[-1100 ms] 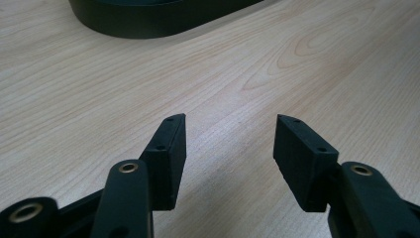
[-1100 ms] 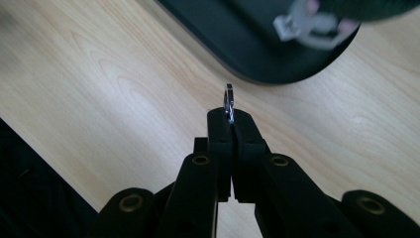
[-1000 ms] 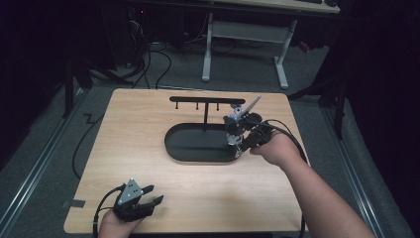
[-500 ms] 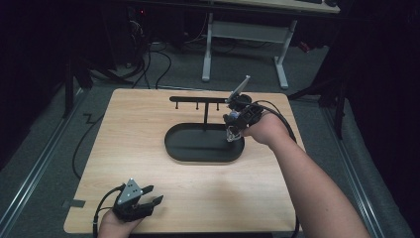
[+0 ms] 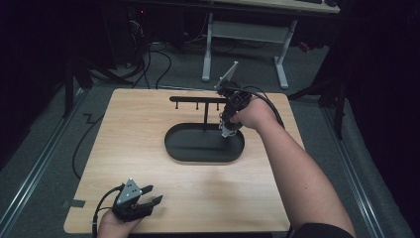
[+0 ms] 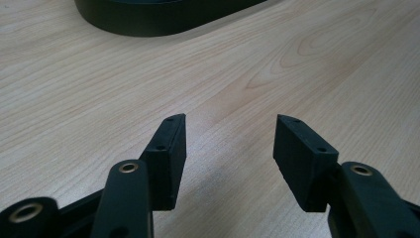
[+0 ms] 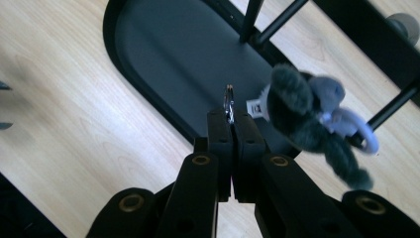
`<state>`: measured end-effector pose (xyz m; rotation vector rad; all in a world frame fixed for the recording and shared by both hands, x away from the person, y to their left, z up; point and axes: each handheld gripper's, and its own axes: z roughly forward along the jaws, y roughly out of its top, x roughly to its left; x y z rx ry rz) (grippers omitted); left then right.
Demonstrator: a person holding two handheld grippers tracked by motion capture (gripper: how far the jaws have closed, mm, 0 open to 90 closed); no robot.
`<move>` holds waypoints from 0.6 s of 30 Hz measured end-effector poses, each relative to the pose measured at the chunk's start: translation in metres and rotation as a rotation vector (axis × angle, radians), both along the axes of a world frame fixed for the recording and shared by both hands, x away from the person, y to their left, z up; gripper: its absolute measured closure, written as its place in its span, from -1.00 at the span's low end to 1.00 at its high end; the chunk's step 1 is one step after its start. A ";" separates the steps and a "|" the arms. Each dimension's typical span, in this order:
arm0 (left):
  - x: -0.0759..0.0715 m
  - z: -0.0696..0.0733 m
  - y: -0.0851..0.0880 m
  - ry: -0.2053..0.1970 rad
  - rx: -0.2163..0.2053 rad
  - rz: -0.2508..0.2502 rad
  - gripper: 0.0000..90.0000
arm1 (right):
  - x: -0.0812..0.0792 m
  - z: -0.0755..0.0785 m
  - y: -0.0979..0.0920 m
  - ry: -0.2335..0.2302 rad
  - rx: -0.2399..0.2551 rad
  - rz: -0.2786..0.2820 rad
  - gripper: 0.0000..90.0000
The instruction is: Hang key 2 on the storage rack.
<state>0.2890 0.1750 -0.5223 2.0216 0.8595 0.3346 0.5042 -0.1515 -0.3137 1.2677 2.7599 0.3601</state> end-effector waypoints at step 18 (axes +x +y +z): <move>-0.001 0.000 0.000 0.002 -0.002 -0.001 0.05 | 0.025 -0.006 0.006 0.023 0.037 -0.034 0.98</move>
